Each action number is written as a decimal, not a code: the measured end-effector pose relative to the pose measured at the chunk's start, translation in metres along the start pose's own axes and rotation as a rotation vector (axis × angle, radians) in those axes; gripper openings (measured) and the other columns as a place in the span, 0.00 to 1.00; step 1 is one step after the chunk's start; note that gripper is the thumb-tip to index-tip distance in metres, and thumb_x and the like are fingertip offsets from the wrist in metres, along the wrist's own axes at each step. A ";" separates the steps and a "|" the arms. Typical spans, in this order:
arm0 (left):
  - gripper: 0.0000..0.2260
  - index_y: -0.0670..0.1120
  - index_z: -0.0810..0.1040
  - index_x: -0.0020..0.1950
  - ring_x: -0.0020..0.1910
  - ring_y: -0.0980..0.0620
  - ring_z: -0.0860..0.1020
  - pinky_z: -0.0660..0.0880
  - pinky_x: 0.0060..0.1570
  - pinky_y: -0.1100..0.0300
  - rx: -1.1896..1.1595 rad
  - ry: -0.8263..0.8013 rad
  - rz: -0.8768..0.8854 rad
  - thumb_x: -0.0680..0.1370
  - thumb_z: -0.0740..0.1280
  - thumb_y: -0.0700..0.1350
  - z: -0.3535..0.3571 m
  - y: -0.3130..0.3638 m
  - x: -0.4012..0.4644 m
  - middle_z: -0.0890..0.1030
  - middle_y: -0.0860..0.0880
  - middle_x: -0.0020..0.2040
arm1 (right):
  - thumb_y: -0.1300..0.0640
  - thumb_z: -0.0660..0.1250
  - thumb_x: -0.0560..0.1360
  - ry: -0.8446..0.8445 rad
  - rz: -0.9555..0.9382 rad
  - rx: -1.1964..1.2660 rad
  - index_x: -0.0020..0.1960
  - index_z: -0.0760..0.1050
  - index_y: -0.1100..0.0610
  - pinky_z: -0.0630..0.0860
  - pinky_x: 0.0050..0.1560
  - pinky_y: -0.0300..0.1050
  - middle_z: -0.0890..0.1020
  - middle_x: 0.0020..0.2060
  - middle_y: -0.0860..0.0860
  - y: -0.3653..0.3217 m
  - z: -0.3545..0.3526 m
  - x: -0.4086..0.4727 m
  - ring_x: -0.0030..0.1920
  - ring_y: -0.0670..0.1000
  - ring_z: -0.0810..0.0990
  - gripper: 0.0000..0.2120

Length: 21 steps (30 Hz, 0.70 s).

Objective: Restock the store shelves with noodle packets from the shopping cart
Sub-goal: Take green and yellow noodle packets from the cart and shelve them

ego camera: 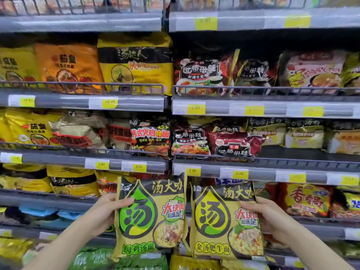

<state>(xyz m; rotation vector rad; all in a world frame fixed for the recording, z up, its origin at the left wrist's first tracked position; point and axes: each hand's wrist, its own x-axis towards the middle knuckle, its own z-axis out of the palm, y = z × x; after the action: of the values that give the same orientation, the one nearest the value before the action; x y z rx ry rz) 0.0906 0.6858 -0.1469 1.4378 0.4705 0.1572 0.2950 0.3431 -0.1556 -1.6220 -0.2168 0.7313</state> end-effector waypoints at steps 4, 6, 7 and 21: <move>0.43 0.36 0.79 0.49 0.41 0.42 0.84 0.80 0.33 0.56 0.015 0.011 0.039 0.39 0.84 0.52 -0.009 -0.052 0.042 0.83 0.36 0.46 | 0.55 0.82 0.55 -0.044 -0.023 0.019 0.55 0.78 0.63 0.71 0.62 0.65 0.84 0.48 0.63 0.041 -0.002 0.058 0.50 0.63 0.82 0.32; 0.43 0.35 0.79 0.49 0.40 0.42 0.84 0.80 0.32 0.56 0.013 0.028 0.073 0.38 0.84 0.51 -0.012 -0.079 0.064 0.83 0.36 0.46 | 0.55 0.81 0.54 -0.052 -0.058 0.003 0.52 0.79 0.63 0.71 0.63 0.64 0.84 0.48 0.63 0.059 -0.004 0.086 0.52 0.65 0.82 0.30; 0.43 0.35 0.79 0.49 0.39 0.42 0.84 0.79 0.31 0.57 0.006 0.035 0.094 0.38 0.84 0.51 -0.014 -0.093 0.075 0.83 0.35 0.45 | 0.56 0.81 0.56 -0.055 -0.078 -0.002 0.53 0.79 0.64 0.73 0.61 0.62 0.85 0.46 0.63 0.066 -0.004 0.097 0.49 0.63 0.83 0.28; 0.42 0.37 0.79 0.46 0.37 0.46 0.84 0.80 0.32 0.58 0.125 0.113 0.388 0.38 0.83 0.55 -0.035 -0.192 0.167 0.85 0.41 0.40 | 0.45 0.82 0.28 -0.133 -0.476 0.040 0.34 0.82 0.56 0.82 0.33 0.45 0.86 0.33 0.54 0.112 -0.010 0.194 0.31 0.50 0.84 0.36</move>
<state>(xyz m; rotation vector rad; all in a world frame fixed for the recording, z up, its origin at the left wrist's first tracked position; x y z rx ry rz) 0.1931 0.7543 -0.3722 1.6389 0.2919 0.5294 0.4222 0.4154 -0.3252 -1.4083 -0.6559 0.4701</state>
